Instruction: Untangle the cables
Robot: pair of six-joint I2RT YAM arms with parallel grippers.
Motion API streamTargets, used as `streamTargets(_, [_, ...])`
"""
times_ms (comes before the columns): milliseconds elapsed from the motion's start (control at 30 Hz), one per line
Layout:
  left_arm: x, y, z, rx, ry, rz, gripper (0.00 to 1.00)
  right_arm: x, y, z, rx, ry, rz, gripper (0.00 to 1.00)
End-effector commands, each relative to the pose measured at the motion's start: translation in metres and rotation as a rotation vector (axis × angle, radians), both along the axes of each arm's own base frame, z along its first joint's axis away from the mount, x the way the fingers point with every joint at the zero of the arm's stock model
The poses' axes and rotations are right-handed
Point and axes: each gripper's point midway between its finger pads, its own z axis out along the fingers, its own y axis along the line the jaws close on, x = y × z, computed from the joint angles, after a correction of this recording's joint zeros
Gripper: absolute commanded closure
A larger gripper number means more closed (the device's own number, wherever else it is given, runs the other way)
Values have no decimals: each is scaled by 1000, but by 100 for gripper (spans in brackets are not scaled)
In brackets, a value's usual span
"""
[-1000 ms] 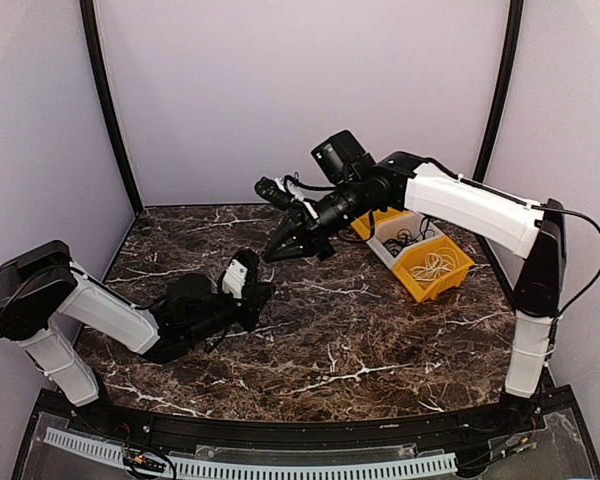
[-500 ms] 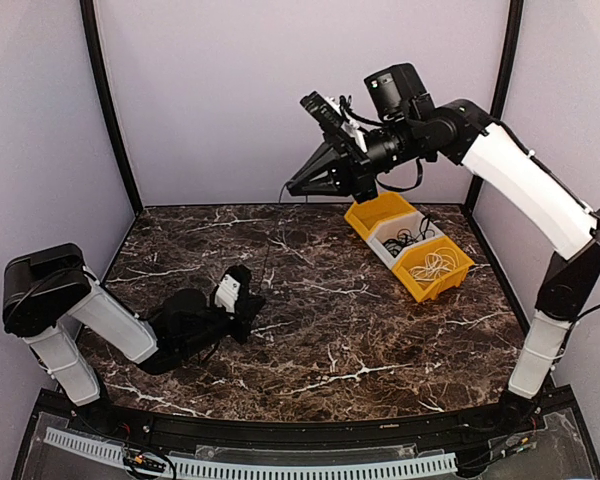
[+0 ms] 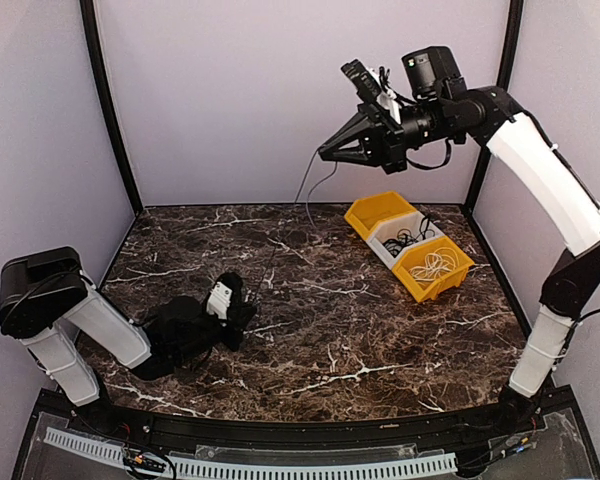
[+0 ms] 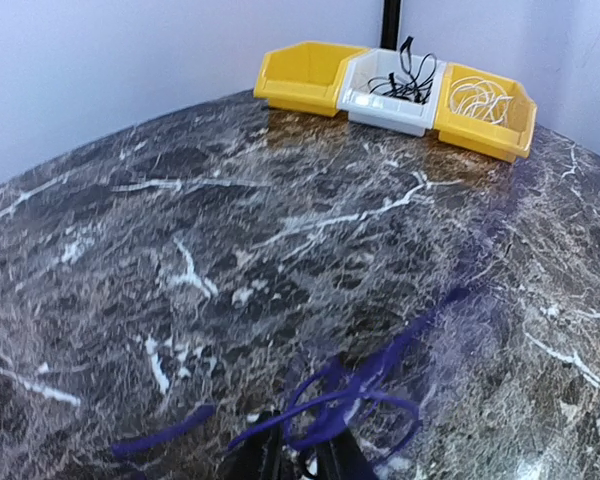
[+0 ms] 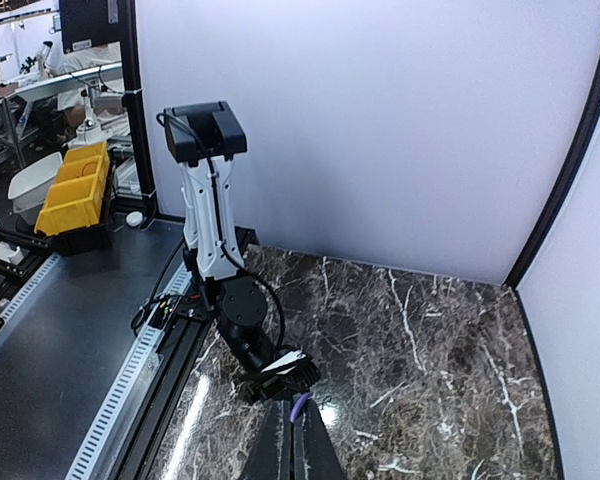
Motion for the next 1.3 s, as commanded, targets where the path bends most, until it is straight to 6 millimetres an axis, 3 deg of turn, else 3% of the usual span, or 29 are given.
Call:
streamTargets(0, [-9, 29, -44, 130, 118, 66, 83, -9, -42, 79, 196, -143, 19, 100])
streamTargets(133, [-11, 39, -52, 160, 137, 96, 79, -4, -53, 86, 205, -154, -6, 100])
streamTargets(267, [-13, 43, -57, 166, 150, 109, 81, 3, -50, 71, 178, -118, -17, 100])
streamTargets(533, [-17, 48, -53, 136, 158, 114, 99, 28, -44, 9, 75, -63, -117, 100])
streamTargets(667, [-19, 54, -42, 112, 147, 131, 100, 31, -47, -28, 18, -21, -157, 100])
streamTargets(800, [-19, 59, -20, 64, 119, 151, 100, 38, -51, -88, -89, 39, -212, 100])
streamTargets(967, [-18, 63, 23, -9, 54, 167, 100, 36, -70, -205, -333, 101, -255, 98])
streamTargets(1100, [-19, 66, 33, -8, 32, 169, 100, 32, -104, -309, -606, 65, -283, 72])
streamTargets(1167, [-19, 67, 29, 3, 37, 171, 100, 36, -112, -334, -689, 65, -293, 63])
streamTargets(1267, [-20, 67, 19, 11, 62, 175, 100, 39, -100, -337, -713, 94, -268, 53])
